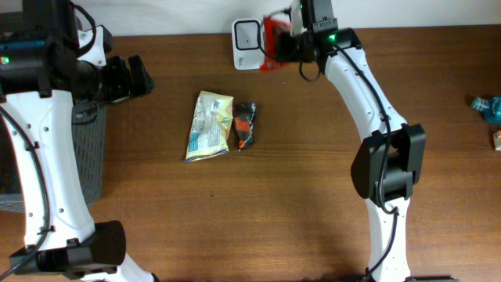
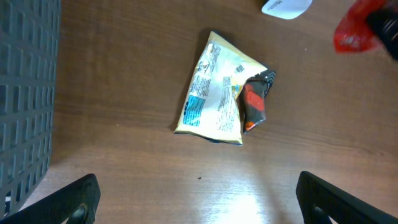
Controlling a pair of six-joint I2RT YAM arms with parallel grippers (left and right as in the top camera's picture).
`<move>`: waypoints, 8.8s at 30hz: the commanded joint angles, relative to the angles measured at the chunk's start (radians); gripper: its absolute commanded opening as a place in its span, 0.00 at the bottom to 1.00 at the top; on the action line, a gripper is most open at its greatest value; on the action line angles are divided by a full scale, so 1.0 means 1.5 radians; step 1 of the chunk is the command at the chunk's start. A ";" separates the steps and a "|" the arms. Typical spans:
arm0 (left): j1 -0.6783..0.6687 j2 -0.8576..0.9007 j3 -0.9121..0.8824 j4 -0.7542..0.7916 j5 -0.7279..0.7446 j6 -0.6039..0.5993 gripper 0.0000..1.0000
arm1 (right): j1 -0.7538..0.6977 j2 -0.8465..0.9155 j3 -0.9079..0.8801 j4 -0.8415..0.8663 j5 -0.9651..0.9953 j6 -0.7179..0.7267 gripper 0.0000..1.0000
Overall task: Scan the item barcode
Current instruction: 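Carry the red bag to the right table edge and release it, then reach the right gripper to the dark hex-wrench packet and grasp it, then lift the hex-wrench packet and turn its barcode toward the scanner, then hold the hex-wrench packet up at the white scanner, then carry the hex-wrench packet to the right edge and release it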
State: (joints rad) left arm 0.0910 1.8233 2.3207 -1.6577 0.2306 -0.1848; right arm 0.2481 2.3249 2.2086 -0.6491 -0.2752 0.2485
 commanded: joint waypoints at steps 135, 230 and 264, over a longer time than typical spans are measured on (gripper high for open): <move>0.000 -0.007 0.004 -0.001 0.000 -0.006 0.99 | 0.139 -0.008 -0.243 -0.026 0.167 -0.342 0.95; -0.001 -0.007 0.004 -0.001 0.000 -0.006 0.99 | 0.117 0.164 0.092 0.210 0.244 -0.020 0.27; -0.001 -0.007 0.004 -0.001 0.000 -0.006 0.99 | -0.629 0.027 0.005 -0.410 0.278 0.132 0.61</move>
State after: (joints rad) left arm 0.0910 1.8233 2.3207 -1.6581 0.2306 -0.1848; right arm -0.6842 2.3482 2.2539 -1.2747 0.1387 0.4538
